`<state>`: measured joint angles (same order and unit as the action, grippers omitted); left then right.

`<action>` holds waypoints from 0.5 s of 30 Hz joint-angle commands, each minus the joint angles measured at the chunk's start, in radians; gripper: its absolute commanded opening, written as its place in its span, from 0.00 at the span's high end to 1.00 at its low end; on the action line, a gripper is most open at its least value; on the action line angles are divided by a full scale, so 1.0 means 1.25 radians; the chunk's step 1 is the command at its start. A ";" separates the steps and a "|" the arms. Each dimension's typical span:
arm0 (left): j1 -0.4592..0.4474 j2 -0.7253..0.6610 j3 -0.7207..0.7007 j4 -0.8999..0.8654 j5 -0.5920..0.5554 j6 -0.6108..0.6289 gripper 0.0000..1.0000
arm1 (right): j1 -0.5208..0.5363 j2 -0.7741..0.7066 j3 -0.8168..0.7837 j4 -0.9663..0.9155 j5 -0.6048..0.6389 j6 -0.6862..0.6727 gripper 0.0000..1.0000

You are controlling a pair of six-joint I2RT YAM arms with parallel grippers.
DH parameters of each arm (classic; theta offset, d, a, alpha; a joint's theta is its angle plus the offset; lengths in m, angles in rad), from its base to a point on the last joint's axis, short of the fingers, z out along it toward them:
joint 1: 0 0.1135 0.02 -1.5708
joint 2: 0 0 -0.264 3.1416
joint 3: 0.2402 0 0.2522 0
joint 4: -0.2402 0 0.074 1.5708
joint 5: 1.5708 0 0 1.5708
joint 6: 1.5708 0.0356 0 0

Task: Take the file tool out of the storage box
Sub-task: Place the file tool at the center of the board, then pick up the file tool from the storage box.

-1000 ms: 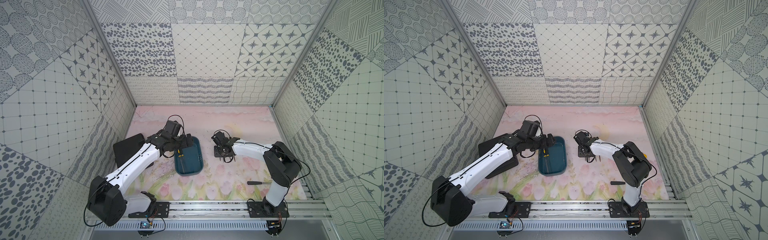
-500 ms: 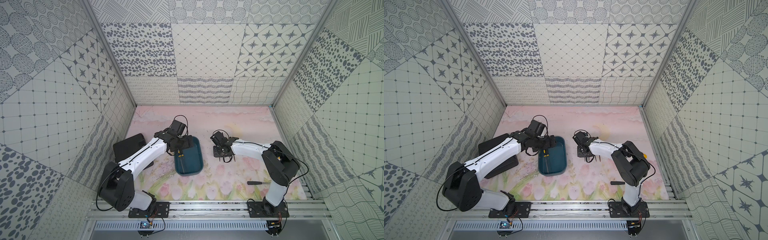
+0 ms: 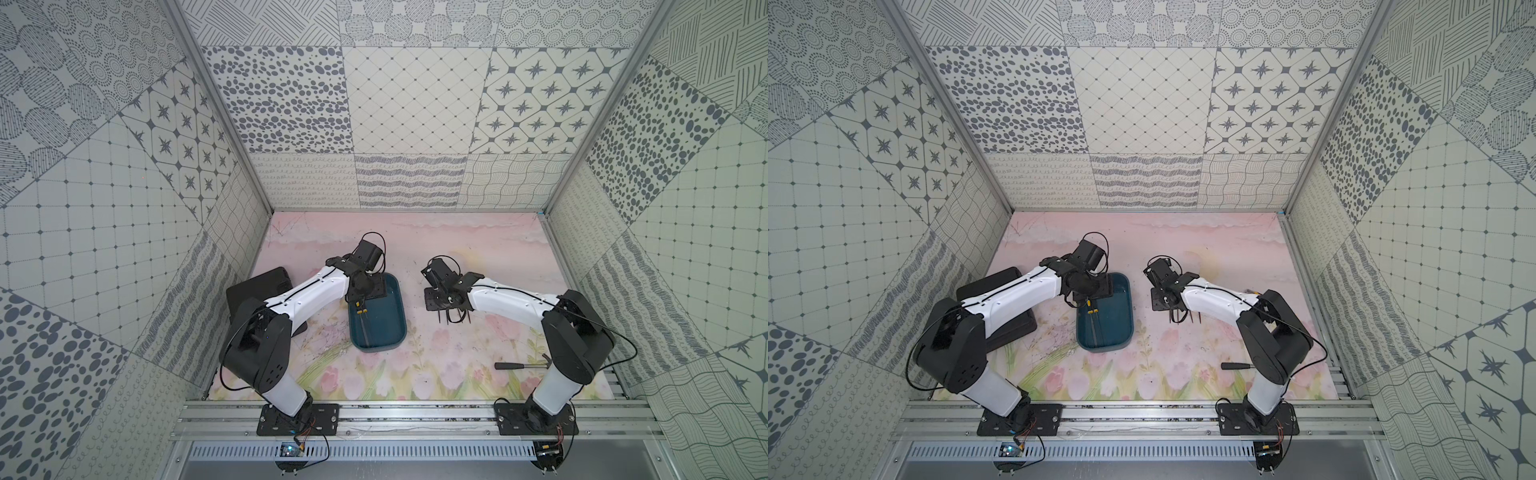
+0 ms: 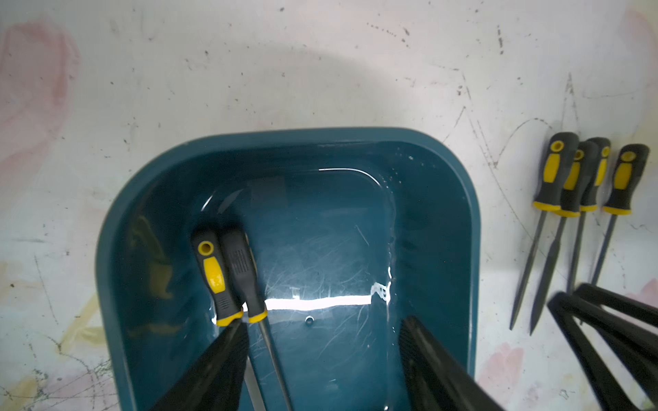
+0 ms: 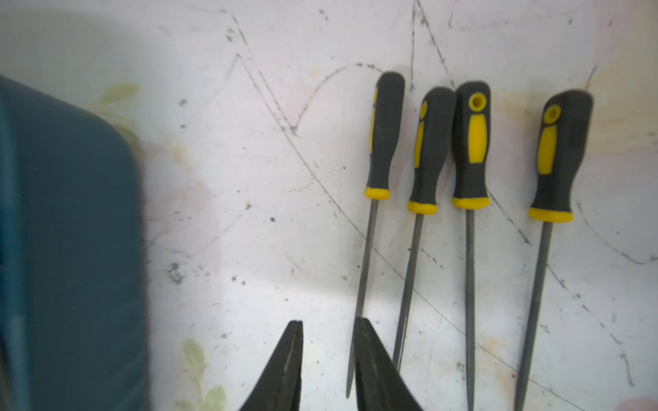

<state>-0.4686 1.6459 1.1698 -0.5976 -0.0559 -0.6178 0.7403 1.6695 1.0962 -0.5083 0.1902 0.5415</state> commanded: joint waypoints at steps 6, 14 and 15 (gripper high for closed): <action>-0.004 0.082 0.056 -0.089 -0.127 -0.065 0.37 | 0.005 -0.143 -0.066 0.099 -0.152 -0.041 0.60; -0.004 0.145 0.085 -0.121 -0.146 -0.105 0.42 | 0.005 -0.198 -0.091 0.112 -0.184 -0.047 0.56; -0.004 0.153 0.088 -0.125 -0.150 -0.105 0.43 | 0.004 -0.199 -0.093 0.113 -0.185 -0.047 0.56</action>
<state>-0.4702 1.8015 1.2568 -0.6800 -0.1806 -0.7002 0.7414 1.4490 0.9928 -0.4133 -0.0170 0.5007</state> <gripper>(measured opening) 0.575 0.443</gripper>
